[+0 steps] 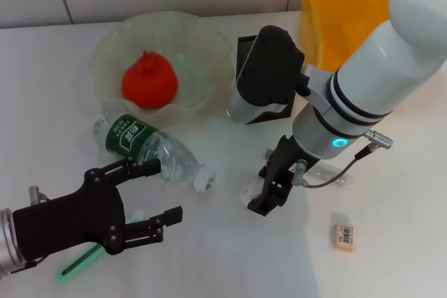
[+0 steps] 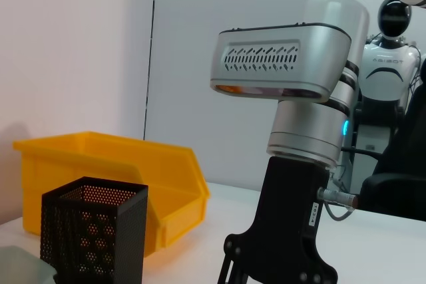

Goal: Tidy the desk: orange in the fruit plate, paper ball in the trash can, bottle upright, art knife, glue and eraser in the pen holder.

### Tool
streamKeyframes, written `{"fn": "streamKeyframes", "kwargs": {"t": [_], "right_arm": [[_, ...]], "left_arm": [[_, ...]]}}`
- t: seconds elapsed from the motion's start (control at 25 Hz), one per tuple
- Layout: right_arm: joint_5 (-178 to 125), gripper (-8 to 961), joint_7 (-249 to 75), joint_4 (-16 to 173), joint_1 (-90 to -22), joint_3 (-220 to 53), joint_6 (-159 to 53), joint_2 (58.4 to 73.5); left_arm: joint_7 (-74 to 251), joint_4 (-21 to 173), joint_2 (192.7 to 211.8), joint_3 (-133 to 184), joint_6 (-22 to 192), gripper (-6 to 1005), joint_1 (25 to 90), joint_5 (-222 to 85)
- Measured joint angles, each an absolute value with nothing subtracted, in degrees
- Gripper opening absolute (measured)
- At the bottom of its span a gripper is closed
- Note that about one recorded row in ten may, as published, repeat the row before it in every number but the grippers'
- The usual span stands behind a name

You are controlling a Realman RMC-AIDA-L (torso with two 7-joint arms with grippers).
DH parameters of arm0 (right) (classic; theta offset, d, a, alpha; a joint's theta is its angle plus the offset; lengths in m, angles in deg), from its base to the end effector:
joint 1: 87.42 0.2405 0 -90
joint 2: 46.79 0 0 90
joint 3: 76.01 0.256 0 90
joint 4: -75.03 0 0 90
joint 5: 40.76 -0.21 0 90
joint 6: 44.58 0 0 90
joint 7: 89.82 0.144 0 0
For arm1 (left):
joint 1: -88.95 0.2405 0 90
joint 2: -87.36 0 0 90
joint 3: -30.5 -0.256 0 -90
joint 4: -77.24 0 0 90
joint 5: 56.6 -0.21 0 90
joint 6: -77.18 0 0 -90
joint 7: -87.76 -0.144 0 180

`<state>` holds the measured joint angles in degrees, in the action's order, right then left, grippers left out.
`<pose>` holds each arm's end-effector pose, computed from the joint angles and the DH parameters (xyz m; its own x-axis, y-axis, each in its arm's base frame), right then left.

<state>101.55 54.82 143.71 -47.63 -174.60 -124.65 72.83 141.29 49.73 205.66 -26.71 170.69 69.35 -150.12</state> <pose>0.1509 0.3378 -0.0776 0.8310 -0.4161 0.3691 -0.3363 -0.9044 -0.2624 -0.2804 0.2583 -0.0330 0.7698 0.1259 0.6258 0.2808 -0.9472 -0.1548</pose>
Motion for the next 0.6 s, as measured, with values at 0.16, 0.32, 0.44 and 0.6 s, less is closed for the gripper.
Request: {"fn": "streamKeyframes", "kwargs": {"t": [0.16,0.32,0.44,0.6], "right_arm": [[101.52,694,54.84,143.86,-47.54,-174.62,-124.65,72.84],[101.53,562,54.84,143.63,-47.48,-174.62,-124.63,72.83],[101.41,426,54.84,145.01,-47.97,-174.12,-124.97,72.81],[100.83,324,54.84,148.75,-49.13,-170.8,-127.04,72.58]], "left_arm": [[141.29,49.73,205.65,-26.71,170.48,817,69.35,-150.12],[141.29,49.73,205.66,-26.71,170.38,816,69.35,-150.11],[141.29,49.73,205.66,-26.71,170.34,816,69.35,-150.11],[141.29,49.73,205.66,-26.71,170.33,815,69.36,-150.11]]}}
